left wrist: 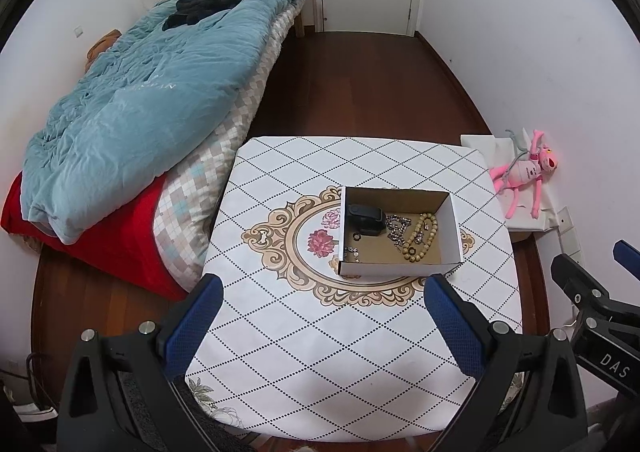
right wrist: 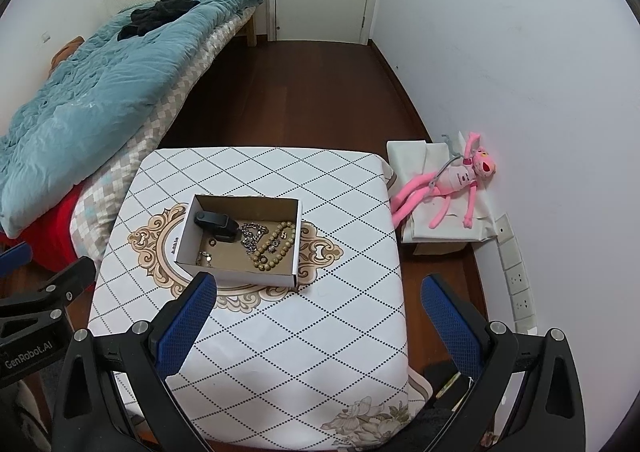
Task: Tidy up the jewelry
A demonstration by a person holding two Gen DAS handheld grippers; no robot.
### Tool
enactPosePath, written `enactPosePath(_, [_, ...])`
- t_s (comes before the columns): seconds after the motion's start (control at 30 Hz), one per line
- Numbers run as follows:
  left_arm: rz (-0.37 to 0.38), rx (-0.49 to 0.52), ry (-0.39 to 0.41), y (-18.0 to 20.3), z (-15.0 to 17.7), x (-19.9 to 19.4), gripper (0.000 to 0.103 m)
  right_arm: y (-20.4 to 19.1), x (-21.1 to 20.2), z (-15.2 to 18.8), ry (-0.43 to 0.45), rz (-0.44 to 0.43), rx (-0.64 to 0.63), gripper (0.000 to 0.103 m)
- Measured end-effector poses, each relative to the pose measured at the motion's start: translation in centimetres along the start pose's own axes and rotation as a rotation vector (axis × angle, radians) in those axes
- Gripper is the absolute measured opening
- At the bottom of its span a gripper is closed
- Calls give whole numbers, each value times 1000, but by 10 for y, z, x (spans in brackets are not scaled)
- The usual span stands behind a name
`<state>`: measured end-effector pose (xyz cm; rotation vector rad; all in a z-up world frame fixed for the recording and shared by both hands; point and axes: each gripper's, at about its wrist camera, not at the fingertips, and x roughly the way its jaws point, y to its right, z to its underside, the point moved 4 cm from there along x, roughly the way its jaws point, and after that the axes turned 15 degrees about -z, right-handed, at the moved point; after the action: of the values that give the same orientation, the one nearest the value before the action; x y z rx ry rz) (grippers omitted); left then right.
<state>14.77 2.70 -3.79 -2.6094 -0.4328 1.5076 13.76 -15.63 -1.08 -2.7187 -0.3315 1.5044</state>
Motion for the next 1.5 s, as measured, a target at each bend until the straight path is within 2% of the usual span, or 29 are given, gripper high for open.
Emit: enactPosePath(1.5, [6,8,5,1,0,-2,102,-3,0,-2,-5,-3,-3,103])
